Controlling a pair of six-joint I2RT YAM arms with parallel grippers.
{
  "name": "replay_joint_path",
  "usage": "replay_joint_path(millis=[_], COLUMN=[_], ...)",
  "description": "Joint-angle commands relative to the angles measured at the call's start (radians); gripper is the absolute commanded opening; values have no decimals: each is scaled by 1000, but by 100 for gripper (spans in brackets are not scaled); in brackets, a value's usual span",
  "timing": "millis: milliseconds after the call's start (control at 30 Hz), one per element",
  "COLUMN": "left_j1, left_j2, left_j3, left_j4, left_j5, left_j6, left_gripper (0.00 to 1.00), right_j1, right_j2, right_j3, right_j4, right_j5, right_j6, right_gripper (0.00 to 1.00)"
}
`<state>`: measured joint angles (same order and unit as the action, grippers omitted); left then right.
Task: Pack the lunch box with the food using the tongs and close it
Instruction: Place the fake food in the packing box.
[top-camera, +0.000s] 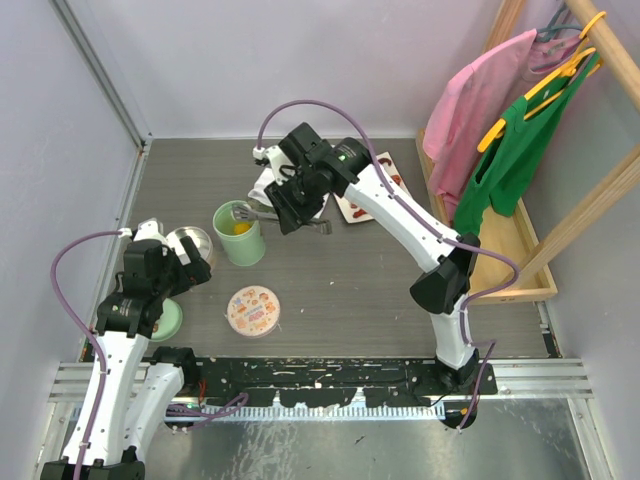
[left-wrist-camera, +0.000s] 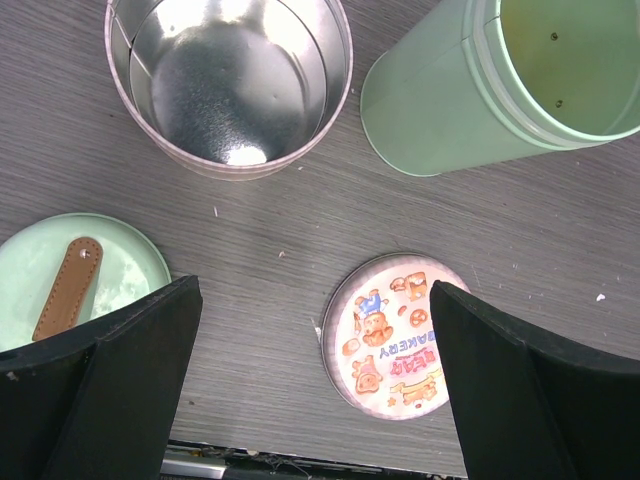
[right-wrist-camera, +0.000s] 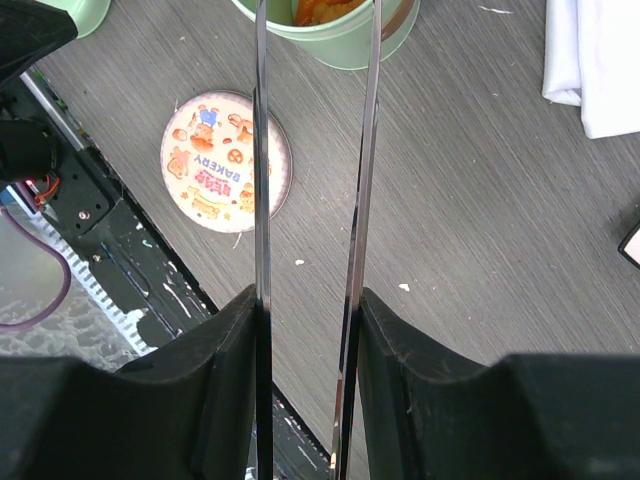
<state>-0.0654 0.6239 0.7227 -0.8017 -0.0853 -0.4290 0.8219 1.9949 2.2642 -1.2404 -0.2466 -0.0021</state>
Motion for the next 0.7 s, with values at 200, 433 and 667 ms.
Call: replay_joint_path(millis=[200, 433, 667], left_j1=[-4, -4, -4], left_j2=[-8, -4, -4], left_j3=[5, 6, 6], left_j4=[50, 49, 48], left_j5=[5, 5, 7], left_j6=[5, 6, 5], left_gripper=[98, 98, 98], right_j1=[20, 22, 22], right_j2=[13, -6, -37], right_j3=[61, 50, 31], right_j4=[17, 38, 69], right_j5=[9, 7, 3], right_j6=[-13, -12, -7], right_gripper=[43, 46, 49])
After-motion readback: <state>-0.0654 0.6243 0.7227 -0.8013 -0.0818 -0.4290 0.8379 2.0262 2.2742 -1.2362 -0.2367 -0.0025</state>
